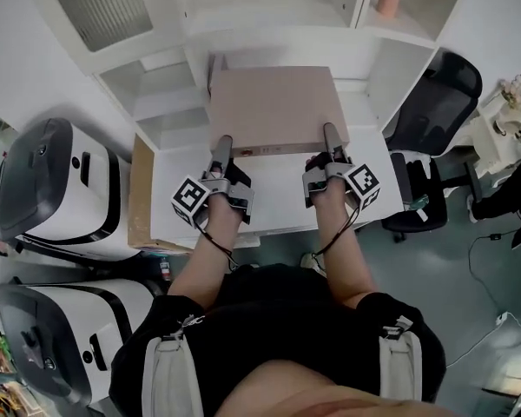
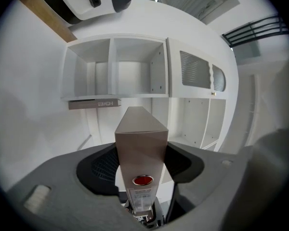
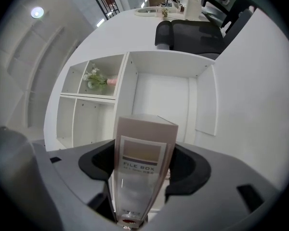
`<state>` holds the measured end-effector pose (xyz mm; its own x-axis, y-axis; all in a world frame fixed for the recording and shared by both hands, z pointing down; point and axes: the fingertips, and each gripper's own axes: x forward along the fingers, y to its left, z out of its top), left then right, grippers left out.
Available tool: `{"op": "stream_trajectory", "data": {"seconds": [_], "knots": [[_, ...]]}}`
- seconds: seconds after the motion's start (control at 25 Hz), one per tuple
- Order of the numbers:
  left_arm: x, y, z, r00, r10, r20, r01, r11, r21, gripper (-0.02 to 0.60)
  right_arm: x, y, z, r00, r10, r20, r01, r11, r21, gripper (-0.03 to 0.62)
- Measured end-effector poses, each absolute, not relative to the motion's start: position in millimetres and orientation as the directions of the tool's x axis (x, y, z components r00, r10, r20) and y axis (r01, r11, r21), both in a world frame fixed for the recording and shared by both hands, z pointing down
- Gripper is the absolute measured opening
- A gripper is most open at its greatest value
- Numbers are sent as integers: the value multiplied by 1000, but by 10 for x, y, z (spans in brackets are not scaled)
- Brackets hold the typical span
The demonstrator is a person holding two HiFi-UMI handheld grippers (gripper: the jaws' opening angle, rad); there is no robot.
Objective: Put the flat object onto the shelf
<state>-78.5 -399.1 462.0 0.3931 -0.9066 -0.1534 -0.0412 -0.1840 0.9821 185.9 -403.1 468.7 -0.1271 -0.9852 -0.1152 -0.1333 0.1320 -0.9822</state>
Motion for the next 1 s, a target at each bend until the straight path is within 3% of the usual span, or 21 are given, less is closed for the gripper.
{"op": "stream_trajectory", "data": {"seconds": [0.48,1.0], "knots": [[-655,-3918,4481,273,-941,-198,-36,-216,976,285,1963,-4233,4474,-267,-956,-123,-147,167,-975,302],[-594,-3802,4169,301,-910,-286,-47,-314,948,287,2016,-4060,4279,-265,-946,-189,-131,229,-965,301]]}}
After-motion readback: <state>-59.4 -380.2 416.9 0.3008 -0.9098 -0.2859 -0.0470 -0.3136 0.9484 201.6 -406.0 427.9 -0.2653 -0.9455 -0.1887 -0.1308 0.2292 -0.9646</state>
